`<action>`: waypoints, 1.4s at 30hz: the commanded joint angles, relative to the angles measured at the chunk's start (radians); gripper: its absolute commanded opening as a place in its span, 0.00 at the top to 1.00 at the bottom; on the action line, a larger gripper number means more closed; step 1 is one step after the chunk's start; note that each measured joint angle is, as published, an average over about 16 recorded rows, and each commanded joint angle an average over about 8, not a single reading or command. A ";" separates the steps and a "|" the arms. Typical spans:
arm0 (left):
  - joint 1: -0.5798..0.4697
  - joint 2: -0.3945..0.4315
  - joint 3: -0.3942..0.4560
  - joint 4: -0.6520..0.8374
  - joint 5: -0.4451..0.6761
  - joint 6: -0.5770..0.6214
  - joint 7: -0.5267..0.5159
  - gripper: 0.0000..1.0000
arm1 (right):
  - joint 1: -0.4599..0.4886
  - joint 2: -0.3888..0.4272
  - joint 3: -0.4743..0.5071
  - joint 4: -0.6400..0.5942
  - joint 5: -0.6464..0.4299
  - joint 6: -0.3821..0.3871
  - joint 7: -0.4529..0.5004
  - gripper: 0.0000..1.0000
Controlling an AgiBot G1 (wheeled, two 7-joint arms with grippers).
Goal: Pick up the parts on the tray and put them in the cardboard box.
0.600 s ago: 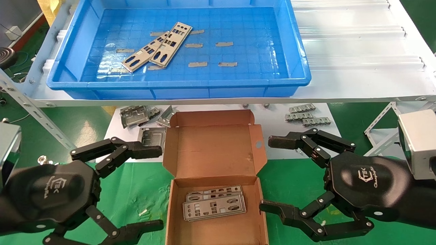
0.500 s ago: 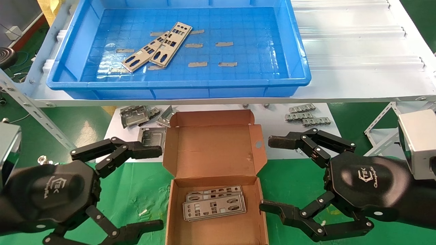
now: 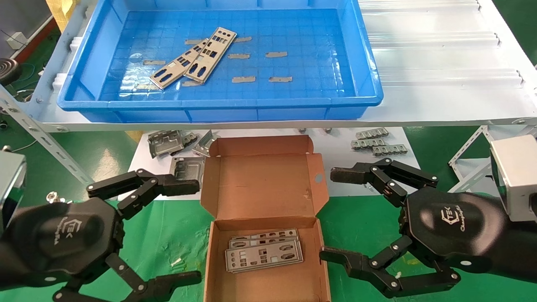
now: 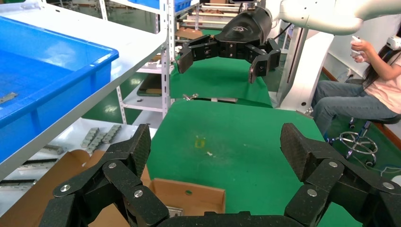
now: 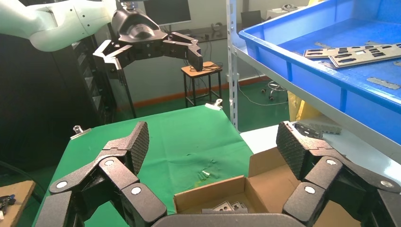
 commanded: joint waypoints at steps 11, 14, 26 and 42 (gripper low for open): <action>0.000 0.000 0.000 0.000 0.000 0.000 0.000 0.00 | 0.000 0.000 0.000 0.000 0.000 0.000 0.000 0.00; 0.000 0.000 0.000 0.000 0.000 0.000 0.000 0.00 | 0.000 0.000 0.000 0.000 0.000 0.000 0.000 0.00; 0.000 0.000 0.000 0.000 0.000 0.000 0.000 0.00 | 0.000 0.000 0.000 0.000 0.000 0.000 0.000 0.88; 0.000 0.000 0.000 0.000 0.000 0.000 0.000 0.00 | 0.000 0.000 0.000 0.000 0.000 0.000 0.000 0.00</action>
